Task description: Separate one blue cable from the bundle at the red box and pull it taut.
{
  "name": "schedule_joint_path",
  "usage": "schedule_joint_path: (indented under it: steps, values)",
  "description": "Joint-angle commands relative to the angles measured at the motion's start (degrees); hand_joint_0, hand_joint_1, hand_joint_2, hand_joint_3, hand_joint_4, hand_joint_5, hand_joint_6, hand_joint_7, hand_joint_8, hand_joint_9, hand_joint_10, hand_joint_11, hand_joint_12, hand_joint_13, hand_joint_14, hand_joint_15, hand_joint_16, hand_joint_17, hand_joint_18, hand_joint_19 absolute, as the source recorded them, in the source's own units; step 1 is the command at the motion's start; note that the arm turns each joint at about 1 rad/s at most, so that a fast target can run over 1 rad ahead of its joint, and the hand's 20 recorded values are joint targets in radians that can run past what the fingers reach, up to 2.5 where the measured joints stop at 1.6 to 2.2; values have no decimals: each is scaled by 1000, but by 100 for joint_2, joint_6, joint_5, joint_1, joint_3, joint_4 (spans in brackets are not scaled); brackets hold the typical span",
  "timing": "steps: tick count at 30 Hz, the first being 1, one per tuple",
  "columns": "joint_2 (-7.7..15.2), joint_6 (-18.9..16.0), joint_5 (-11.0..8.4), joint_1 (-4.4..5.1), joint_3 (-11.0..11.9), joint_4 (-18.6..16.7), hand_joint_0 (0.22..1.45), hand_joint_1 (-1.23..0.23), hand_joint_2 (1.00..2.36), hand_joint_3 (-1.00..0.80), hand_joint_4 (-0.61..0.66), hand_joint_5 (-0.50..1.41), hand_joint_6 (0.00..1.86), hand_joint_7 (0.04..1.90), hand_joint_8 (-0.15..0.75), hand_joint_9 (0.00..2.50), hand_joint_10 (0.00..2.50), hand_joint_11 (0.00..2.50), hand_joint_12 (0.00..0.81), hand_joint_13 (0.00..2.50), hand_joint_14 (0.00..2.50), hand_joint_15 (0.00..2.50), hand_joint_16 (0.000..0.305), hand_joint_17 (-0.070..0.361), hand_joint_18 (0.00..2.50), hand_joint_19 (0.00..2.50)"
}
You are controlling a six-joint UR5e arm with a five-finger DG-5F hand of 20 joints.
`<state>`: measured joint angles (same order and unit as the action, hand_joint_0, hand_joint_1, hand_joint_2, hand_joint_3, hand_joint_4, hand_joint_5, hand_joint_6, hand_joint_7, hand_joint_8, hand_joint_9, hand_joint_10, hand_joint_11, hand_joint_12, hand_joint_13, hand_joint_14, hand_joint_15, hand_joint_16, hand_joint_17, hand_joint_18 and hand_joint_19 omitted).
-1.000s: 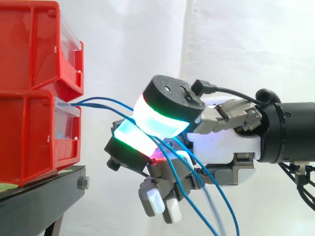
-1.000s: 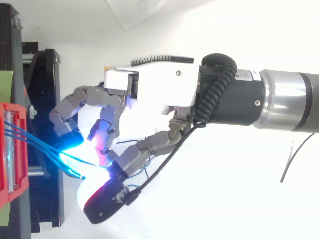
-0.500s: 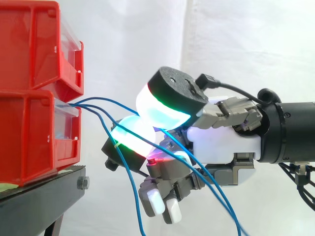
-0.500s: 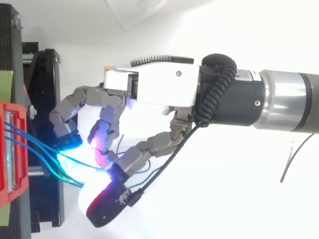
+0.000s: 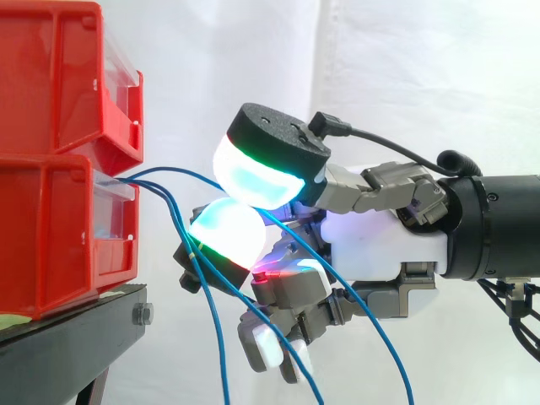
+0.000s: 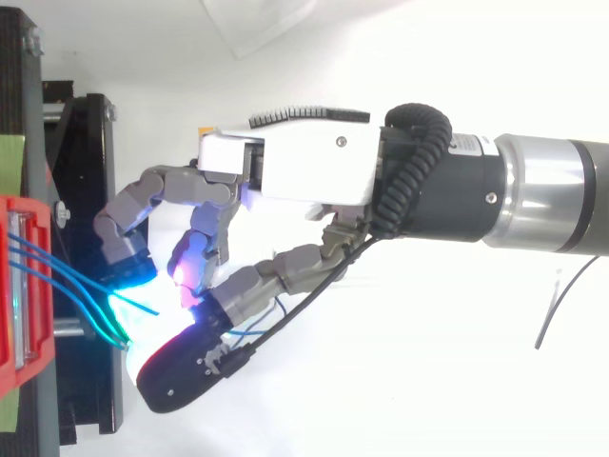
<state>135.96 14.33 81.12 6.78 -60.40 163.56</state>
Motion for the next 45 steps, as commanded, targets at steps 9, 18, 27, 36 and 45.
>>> schedule_joint_path:
  steps: [9,18,27,36,45]
  values:
    - [1,0,-9,-1,2,0,535,-543,1000,-500,67,-131,844,1155,313,1316,29,1138,375,1056,26,713,51,114,980,811]
    - [-8,-79,-61,-10,-7,0,606,-548,1008,-411,53,-140,817,1156,302,1305,27,1142,361,1045,27,725,48,108,962,823]
    - [1,-132,-105,-10,-7,0,589,-574,1014,-287,74,-172,851,1207,309,1259,28,1161,365,1042,25,722,50,113,971,824]
    - [1,-176,-202,17,-7,0,577,-666,1010,-354,95,-184,876,1155,314,1241,28,1189,370,1037,25,719,51,115,977,820]
    - [1,-360,-246,25,-7,0,602,-471,1000,-495,86,-169,859,1138,305,1281,27,1169,363,1050,26,712,50,112,985,821]
